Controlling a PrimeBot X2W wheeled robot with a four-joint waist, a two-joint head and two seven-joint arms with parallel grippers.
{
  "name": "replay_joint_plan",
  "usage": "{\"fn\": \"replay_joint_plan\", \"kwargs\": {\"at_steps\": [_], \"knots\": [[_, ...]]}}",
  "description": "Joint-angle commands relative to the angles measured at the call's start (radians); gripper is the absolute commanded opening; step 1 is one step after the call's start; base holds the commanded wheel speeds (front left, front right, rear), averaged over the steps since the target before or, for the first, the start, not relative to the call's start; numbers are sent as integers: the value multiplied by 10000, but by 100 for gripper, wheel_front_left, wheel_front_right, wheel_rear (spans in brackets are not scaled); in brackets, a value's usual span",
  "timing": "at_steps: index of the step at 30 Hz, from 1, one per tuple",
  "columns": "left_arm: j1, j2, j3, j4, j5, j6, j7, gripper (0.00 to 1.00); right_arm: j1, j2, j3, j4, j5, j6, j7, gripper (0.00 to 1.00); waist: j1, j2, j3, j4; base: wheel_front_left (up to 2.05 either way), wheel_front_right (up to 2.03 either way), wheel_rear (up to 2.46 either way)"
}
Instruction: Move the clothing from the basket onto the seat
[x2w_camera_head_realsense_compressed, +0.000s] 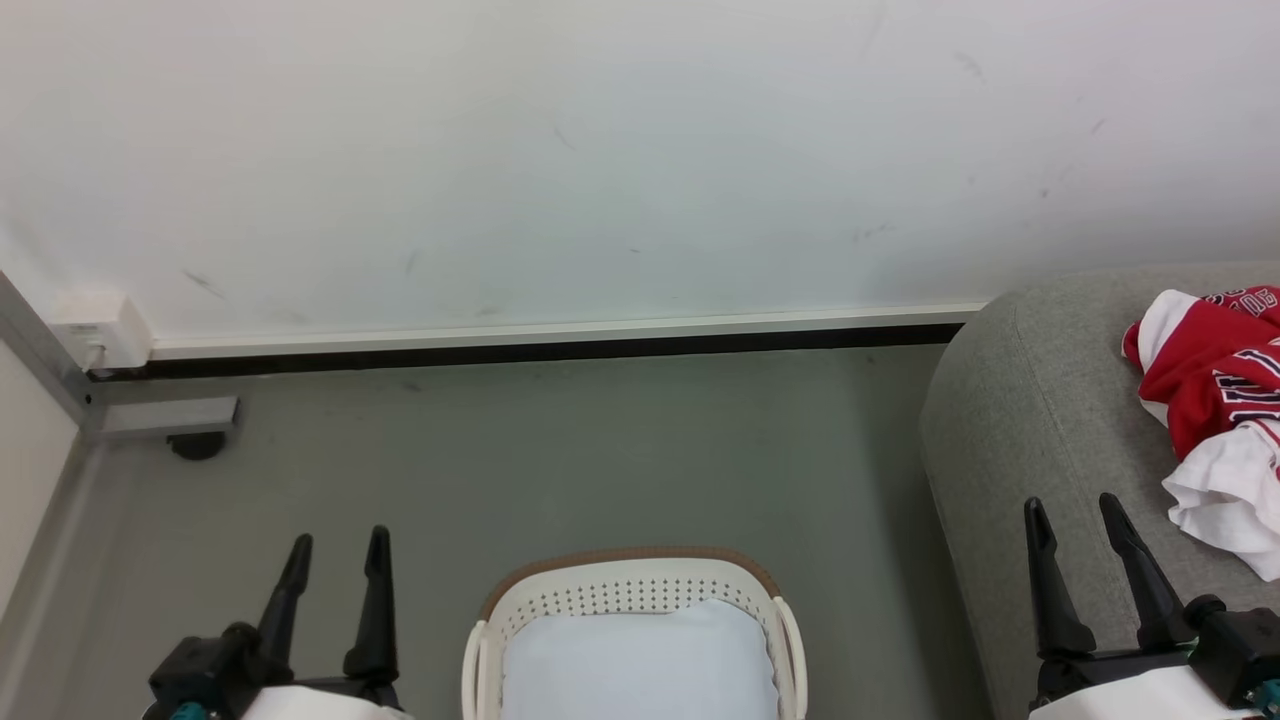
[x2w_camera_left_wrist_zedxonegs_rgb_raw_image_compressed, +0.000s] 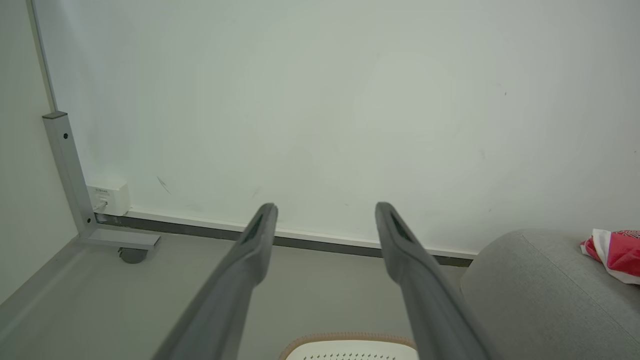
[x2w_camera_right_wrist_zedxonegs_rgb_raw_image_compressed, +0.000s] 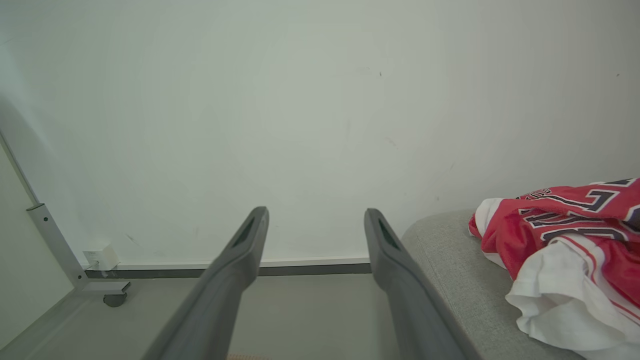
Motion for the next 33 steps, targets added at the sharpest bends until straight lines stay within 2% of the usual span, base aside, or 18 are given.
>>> {"fn": "replay_joint_plan", "kwargs": {"at_steps": [1,16,17,21,33], "knots": [[-76,11,40,65,159,-35,-5,100,-76,-1,9,54,-34,-23,4,100,0,0,-1,12,0,0,0],[-140,1,-71,178,-86,-33,-3,100,-104,43,33,151,86,-23,3,100,0,0,54,40,0,0,0],[-139,1,-84,180,-101,-37,-3,0,-102,46,38,152,92,-23,3,0,0,0,54,41,0,0,0],[86,-71,-102,462,4,-47,36,0,207,102,83,367,103,0,17,0,0,0,54,43,0,0,0],[-51,-58,83,500,-2242,-82,667,0,147,154,-223,345,2181,-2,615,0,0,0,40,106,0,0,0]]}}
